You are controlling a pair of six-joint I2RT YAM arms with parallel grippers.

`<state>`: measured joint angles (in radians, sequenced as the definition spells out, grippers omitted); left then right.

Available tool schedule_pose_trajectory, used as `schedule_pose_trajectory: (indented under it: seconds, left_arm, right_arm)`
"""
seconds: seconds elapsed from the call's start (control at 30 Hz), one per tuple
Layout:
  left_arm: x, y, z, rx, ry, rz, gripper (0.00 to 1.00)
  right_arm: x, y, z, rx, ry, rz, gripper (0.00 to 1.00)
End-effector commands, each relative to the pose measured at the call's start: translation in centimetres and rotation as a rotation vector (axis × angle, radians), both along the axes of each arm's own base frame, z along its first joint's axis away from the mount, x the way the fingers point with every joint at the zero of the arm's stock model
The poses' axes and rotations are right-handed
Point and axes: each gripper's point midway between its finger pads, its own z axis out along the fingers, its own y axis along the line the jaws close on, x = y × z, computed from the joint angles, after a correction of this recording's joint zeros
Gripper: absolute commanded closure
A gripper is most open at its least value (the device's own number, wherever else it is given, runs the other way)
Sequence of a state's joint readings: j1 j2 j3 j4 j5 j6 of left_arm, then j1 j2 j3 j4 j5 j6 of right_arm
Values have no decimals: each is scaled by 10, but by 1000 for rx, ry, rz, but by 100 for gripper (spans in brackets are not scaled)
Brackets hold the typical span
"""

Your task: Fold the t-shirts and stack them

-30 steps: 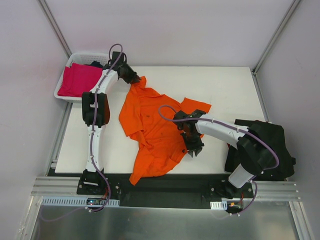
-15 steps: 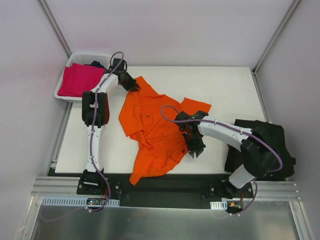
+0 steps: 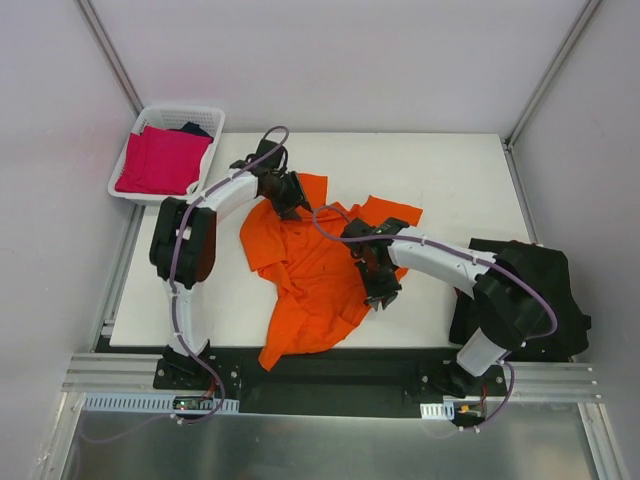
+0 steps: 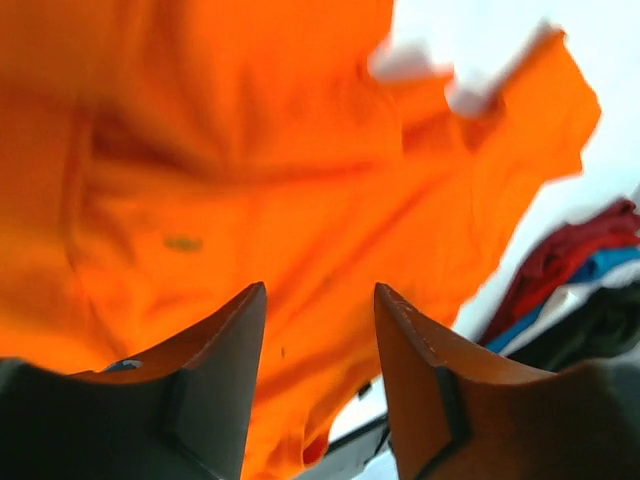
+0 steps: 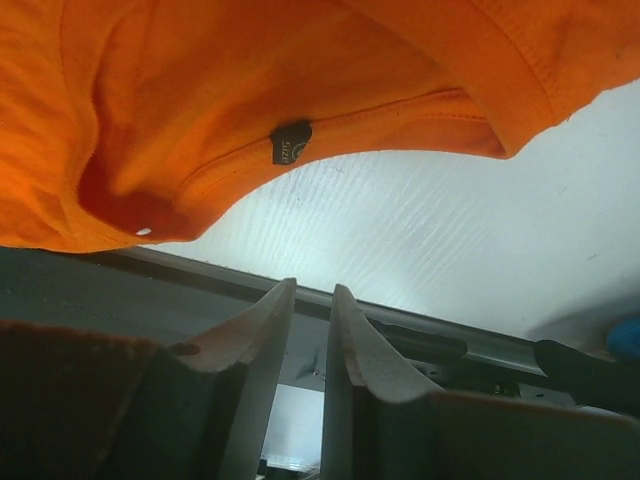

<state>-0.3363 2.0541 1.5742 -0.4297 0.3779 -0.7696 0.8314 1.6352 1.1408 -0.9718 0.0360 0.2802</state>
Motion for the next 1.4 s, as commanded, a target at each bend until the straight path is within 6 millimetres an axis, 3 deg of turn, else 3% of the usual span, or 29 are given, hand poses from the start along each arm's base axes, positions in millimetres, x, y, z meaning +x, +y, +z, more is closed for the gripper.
schedule_pose_trajectory:
  seconds: [0.0, 0.03, 0.1, 0.13, 0.2, 0.37, 0.43, 0.5, 0.53, 0.57, 0.63, 0.67, 0.7, 0.73, 0.77, 0.8, 0.83, 0.87, 0.93, 0.97, 1.03, 1.17, 1.37]
  left_arm:
    - [-37, 21, 41, 17, -94, -19, 47]
    - [-52, 29, 30, 40, -64, -14, 44]
    - [-62, 38, 37, 52, -80, 8, 41]
    - [-70, 41, 30, 59, -58, 11, 41]
    - [-72, 44, 32, 58, -59, 15, 41]
    - [-52, 41, 37, 68, -76, 14, 42]
    - [-37, 35, 49, 47, -105, 19, 42]
    - [-28, 29, 43, 36, -84, 24, 43]
    - [-17, 24, 53, 14, -107, 22, 44]
    - [-12, 21, 44, 14, -85, 22, 46]
    - [9, 12, 58, -15, -126, 19, 60]
    - [17, 7, 49, -22, -109, 13, 72]
    - [34, 1, 65, -40, -158, 5, 100]
    - [42, -2, 65, -43, -168, 3, 100]
    - [50, -6, 52, -46, -151, -4, 100]
    - [64, -11, 64, -65, -190, -10, 100]
    - [71, -14, 64, -72, -196, -12, 100]
    - [76, -18, 51, -83, -171, -21, 100]
    - [88, -26, 56, -118, -187, -32, 100]
    - [91, -28, 40, -123, -159, -35, 100]
    - [93, -35, 36, -156, -146, -52, 100]
    - [93, -35, 1, -157, -82, -54, 100]
    - [98, -26, -20, -148, -49, -30, 100]
  right_arm:
    - [12, 17, 11, 37, -24, 22, 75]
    - [17, 23, 15, 51, -36, 29, 75]
    - [22, 26, 14, 45, -33, 49, 75]
    - [28, 33, 19, 60, -45, 55, 75]
    - [33, 40, 17, 64, -36, 72, 75]
    - [45, 55, 21, 80, -41, 97, 75]
    - [45, 55, 21, 80, -38, 102, 75]
    - [42, 51, 20, 71, -32, 104, 75]
    - [42, 50, 21, 70, -33, 109, 76]
    - [41, 47, 20, 61, -33, 110, 76]
    - [41, 41, 21, 44, -34, 108, 76]
    - [42, 37, 22, 34, -44, 110, 76]
    - [41, 33, 23, 25, -41, 108, 76]
    - [42, 29, 22, 15, -44, 105, 76]
    - [41, 27, 24, 12, -48, 105, 76]
    - [40, 25, 23, 8, -44, 100, 76]
    - [38, 22, 21, 0, -37, 99, 76]
    - [37, 22, 21, -1, -38, 94, 76]
    - [32, 18, 15, -12, -19, 84, 76]
    - [30, 17, 13, -15, -14, 82, 76]
    - [27, 12, 9, -32, -7, 77, 76]
    - [23, 5, 8, -49, -8, 59, 76]
    - [20, 3, 5, -57, 0, 40, 76]
